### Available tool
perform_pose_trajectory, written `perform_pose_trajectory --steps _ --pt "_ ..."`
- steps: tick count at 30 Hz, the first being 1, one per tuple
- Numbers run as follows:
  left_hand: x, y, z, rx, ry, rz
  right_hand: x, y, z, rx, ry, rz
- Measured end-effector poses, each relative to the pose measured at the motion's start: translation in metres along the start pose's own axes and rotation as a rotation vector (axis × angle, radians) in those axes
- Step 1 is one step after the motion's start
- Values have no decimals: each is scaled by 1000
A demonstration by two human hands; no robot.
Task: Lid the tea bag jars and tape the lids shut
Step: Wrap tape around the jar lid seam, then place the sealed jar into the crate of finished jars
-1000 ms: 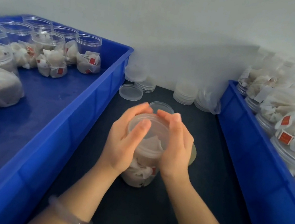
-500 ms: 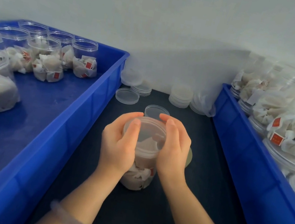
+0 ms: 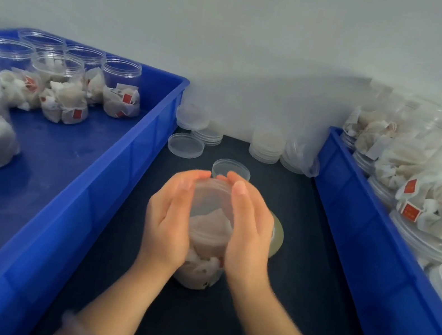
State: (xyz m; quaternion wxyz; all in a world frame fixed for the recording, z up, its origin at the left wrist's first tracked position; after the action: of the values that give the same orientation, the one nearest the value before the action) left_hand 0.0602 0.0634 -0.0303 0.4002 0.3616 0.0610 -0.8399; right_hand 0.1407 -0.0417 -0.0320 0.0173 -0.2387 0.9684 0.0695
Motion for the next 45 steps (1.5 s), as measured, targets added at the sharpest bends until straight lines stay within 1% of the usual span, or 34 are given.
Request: perform_pose_trajectory --steps 1,3,7,10,13,14,17,20,21,24,26,29,32,36,41,45 --pt "0 1 2 3 17 5 3 -3 -1 -10 -30 55" --pt "1 3 1 18 5 11 4 -6 0 -5 -28 120" --pt "1 3 0 19 -27 12 5 -4 -2 37 9 144" --pt "2 4 -1 -8 -48 -22 9 -6 -3 39 40 178" --pt "5 4 1 -18 -101 11 14 -7 -8 72 125 185" --pt "4 6 9 -6 -90 19 19 -10 -15 60 131 200" --pt "-4 29 58 84 43 12 42 -27 -61 -5 -8 267" --pt "-11 59 103 245 57 58 68 -55 -121 -49 -198 321" --pt "-14 72 117 303 69 37 77 -65 -140 -57 -253 334" --pt "-17 117 151 385 113 -125 98 -94 -179 -88 -349 376" --pt "-16 141 152 469 62 -137 103 -115 -192 -68 -368 445" --pt "-8 180 148 532 -36 -194 103 -149 -199 -62 -367 563" --pt "-3 218 143 493 -51 -266 100 -181 -203 -23 -348 670" --pt "2 261 138 457 -106 -345 86 -223 -210 12 -280 760" --pt "3 296 139 336 -41 -394 70 -263 -209 6 -177 803" --pt "10 308 157 359 94 -376 76 -286 -211 -14 -218 839"
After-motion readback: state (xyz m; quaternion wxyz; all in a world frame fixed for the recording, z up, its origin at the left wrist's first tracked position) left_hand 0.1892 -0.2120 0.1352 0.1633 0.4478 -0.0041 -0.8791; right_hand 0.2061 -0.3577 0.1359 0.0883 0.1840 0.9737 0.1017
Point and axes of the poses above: each hand's wrist, its own x-axis away from the middle knuckle, its own y-axis out of the palm, z = x × y, the point moved 9 cm from there along -x, towards the middle knuckle, and after that the axes turned 15 degrees about y, right-handed, at the moved point
